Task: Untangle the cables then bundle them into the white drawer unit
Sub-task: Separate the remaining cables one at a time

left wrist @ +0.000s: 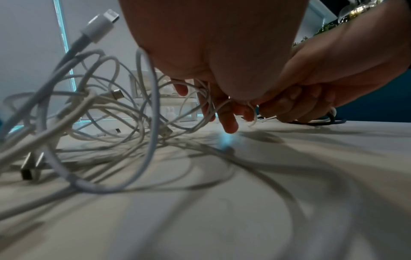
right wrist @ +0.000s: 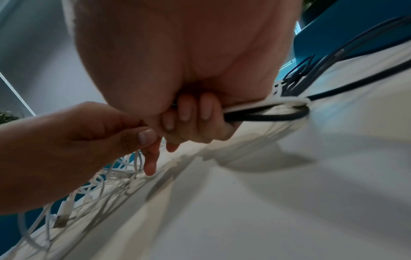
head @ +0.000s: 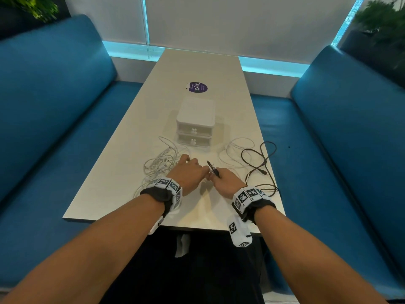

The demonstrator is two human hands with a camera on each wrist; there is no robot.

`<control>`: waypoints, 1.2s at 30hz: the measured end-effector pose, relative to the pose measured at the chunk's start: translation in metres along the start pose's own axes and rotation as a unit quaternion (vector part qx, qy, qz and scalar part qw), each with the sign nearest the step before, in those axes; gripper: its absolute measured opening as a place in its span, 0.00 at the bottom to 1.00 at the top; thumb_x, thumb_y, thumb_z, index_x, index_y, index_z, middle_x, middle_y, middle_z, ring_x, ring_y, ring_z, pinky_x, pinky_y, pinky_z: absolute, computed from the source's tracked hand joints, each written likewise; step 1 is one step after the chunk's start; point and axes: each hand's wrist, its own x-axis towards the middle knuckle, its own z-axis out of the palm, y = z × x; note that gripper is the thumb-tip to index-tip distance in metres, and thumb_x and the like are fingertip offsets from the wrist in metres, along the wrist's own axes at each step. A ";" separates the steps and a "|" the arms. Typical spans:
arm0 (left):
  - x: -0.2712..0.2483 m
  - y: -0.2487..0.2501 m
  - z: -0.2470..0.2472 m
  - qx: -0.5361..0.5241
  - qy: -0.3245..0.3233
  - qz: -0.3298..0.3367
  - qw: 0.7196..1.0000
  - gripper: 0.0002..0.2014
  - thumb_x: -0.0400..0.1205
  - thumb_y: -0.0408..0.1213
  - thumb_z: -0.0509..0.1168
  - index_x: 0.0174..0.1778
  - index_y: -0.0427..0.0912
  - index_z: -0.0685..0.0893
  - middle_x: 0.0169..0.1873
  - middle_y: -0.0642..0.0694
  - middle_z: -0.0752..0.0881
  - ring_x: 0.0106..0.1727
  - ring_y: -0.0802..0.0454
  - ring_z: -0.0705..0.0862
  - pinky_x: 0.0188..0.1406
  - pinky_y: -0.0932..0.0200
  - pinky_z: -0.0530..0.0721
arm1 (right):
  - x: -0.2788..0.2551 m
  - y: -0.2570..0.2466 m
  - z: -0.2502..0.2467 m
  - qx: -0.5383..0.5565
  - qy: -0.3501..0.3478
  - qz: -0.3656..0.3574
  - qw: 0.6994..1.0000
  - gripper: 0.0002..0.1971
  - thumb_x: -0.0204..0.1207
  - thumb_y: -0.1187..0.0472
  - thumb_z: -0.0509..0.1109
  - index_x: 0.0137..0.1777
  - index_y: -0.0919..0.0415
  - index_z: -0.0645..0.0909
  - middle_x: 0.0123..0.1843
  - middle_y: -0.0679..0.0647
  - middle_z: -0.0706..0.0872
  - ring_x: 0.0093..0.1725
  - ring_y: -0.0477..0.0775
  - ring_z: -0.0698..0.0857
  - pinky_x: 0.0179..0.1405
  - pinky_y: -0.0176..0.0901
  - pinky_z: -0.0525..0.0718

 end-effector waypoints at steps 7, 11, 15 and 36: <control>-0.007 -0.018 0.002 0.033 -0.011 0.012 0.999 0.09 0.89 0.35 0.56 0.60 0.48 0.80 0.53 0.49 0.88 0.61 0.43 0.77 0.69 0.41 0.63 | -0.008 0.020 -0.018 -0.147 0.075 0.015 0.986 0.15 0.86 0.46 0.59 0.48 0.55 0.79 0.46 0.56 0.85 0.45 0.60 0.83 0.43 0.51 0.83; -0.012 -0.032 0.006 0.039 -0.026 -0.002 0.999 0.12 0.87 0.32 0.56 0.60 0.51 0.79 0.53 0.52 0.88 0.60 0.44 0.76 0.68 0.42 0.64 | -0.012 0.041 -0.037 -0.189 0.105 0.086 0.973 0.16 0.87 0.46 0.57 0.54 0.55 0.81 0.49 0.56 0.87 0.45 0.59 0.84 0.42 0.48 0.83; -0.011 -0.028 0.010 0.032 -0.027 -0.010 0.999 0.12 0.88 0.33 0.55 0.61 0.51 0.79 0.53 0.51 0.88 0.60 0.44 0.75 0.66 0.45 0.65 | -0.013 0.038 -0.035 -0.168 0.123 0.085 0.974 0.15 0.87 0.49 0.56 0.61 0.57 0.77 0.51 0.58 0.87 0.48 0.61 0.85 0.47 0.52 0.86; -0.007 -0.020 0.012 0.001 -0.032 -0.025 0.999 0.14 0.92 0.46 0.50 0.58 0.49 0.80 0.49 0.47 0.87 0.60 0.43 0.78 0.68 0.42 0.66 | -0.012 0.016 -0.008 -0.167 0.032 0.025 0.985 0.11 0.86 0.54 0.57 0.55 0.57 0.80 0.47 0.58 0.85 0.46 0.62 0.84 0.48 0.54 0.85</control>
